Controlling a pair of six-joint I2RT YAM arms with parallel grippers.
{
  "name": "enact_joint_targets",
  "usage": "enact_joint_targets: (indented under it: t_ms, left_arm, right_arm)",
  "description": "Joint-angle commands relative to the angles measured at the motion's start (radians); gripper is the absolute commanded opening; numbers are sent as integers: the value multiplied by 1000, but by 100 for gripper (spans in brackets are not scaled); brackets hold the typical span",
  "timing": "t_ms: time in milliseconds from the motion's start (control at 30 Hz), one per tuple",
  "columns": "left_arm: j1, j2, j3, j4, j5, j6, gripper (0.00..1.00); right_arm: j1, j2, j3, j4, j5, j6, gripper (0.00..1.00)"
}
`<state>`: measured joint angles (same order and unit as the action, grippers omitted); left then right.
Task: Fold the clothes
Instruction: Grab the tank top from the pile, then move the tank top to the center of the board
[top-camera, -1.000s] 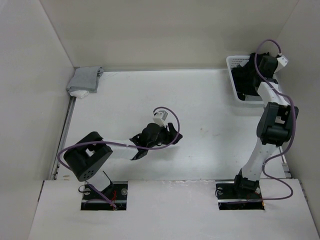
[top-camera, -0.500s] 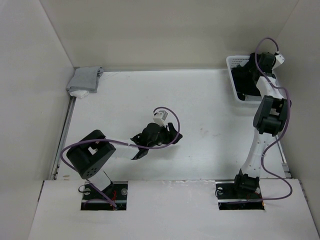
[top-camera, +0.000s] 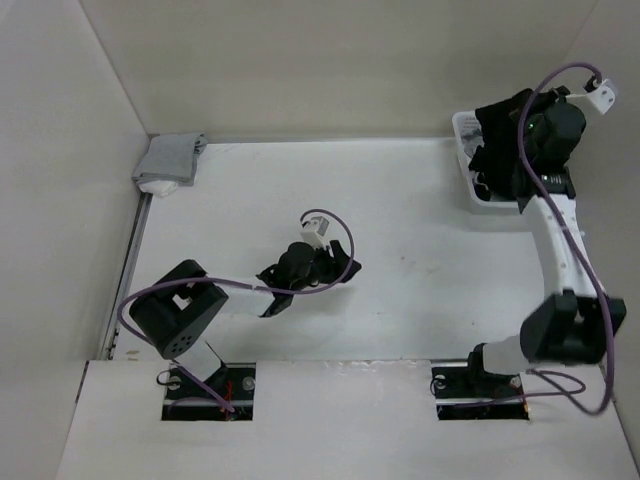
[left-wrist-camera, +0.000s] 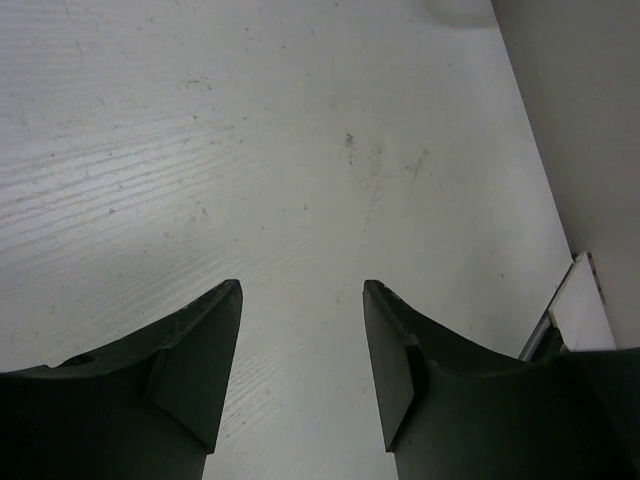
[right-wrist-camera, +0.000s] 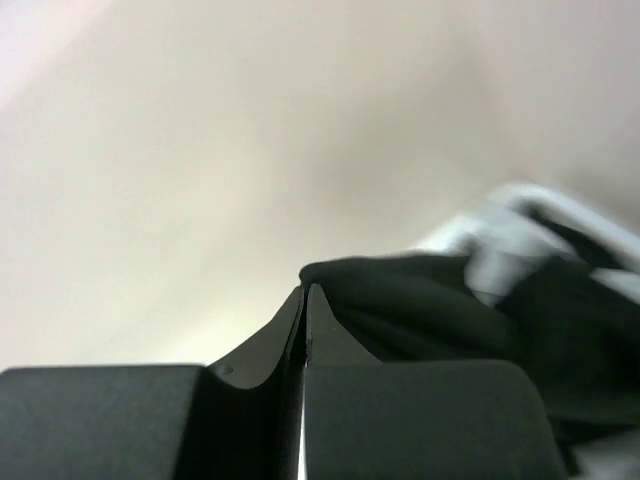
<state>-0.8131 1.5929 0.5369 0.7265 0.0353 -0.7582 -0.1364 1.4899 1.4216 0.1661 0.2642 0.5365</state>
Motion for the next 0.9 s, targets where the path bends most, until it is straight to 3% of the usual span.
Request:
enact_joint_targets:
  t_ms: [0, 200, 267, 400, 567, 700, 767, 867]
  left_arm:
    - [35, -100, -37, 70, 0, -12, 50]
    - [123, -278, -101, 25, -73, -44, 49]
    - [183, -379, -130, -28, -103, -58, 49]
    - [322, -567, -190, -129, -110, -94, 49]
    - [495, -746, -232, -297, -72, -130, 49]
    - [617, -820, -264, -389, -46, -133, 49]
    - [634, -808, -278, -394, -49, -135, 49]
    - [609, -751, -267, -392, -45, -121, 47]
  right_arm:
    - [172, -273, -88, 128, 10, -47, 0]
    - [558, -476, -9, 92, 45, -208, 0]
    - [745, -506, 51, 84, 116, -323, 0]
    - [988, -478, 88, 98, 234, -469, 1]
    - [1002, -386, -22, 108, 227, -368, 1]
    - [906, -162, -142, 174, 123, -146, 2]
    - [820, 2, -150, 234, 67, -72, 6]
    - [711, 185, -60, 192, 8, -18, 21]
